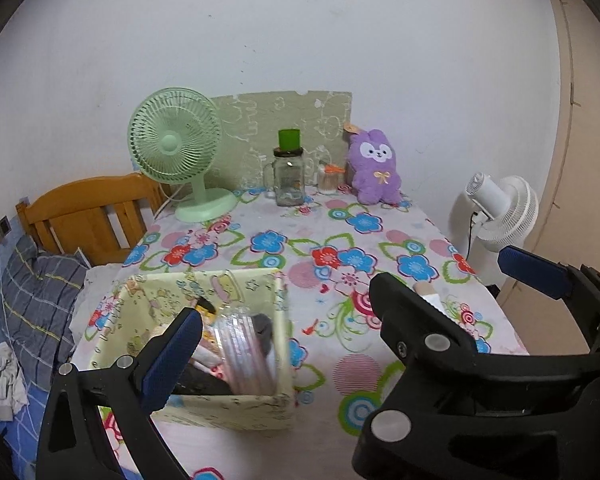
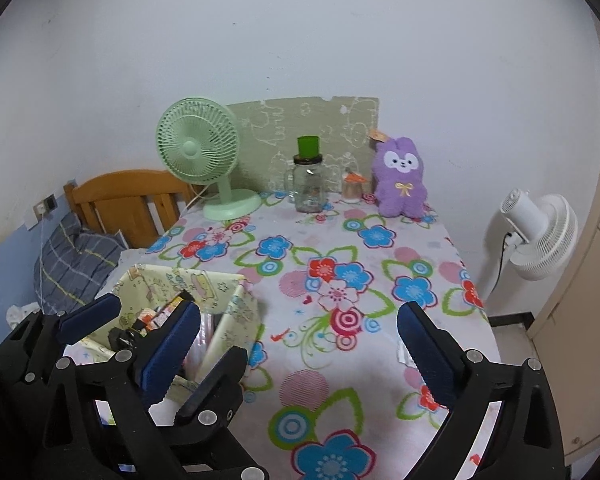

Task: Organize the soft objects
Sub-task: 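Lift both tools out of the box and move toward the white roll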

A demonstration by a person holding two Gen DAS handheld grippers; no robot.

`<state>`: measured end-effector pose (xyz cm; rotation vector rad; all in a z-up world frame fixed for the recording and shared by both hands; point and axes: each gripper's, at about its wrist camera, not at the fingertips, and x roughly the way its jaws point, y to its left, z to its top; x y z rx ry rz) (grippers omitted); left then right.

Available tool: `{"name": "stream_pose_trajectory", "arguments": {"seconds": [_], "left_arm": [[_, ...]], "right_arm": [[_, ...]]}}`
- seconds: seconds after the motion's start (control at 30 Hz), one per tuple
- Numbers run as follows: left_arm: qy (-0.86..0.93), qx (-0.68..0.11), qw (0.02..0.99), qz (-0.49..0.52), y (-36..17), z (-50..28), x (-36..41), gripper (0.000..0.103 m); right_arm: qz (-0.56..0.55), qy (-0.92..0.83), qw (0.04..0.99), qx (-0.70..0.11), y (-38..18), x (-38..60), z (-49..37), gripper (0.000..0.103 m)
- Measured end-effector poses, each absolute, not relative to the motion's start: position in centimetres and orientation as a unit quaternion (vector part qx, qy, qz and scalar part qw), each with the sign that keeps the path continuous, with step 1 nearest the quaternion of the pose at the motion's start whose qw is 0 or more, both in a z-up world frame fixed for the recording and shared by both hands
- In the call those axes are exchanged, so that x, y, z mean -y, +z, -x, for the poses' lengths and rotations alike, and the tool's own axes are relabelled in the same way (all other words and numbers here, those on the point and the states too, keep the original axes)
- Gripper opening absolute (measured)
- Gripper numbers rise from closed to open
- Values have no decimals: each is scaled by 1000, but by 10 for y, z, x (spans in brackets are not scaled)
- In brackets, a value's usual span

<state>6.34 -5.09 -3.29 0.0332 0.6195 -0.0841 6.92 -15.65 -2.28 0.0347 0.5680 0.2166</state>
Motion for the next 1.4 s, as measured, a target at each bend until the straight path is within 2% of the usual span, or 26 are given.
{"name": "stream_pose_trajectory", "arguments": {"seconds": [0.87, 1.4], "left_arm": [[-64, -319, 945, -29, -61, -80, 129, 102], [-67, -364, 929, -26, -107, -122, 147, 100]], "right_arm": [[-41, 75, 949, -305, -56, 232, -87, 100], [-40, 51, 940, -334, -100, 250, -126, 100]]}}
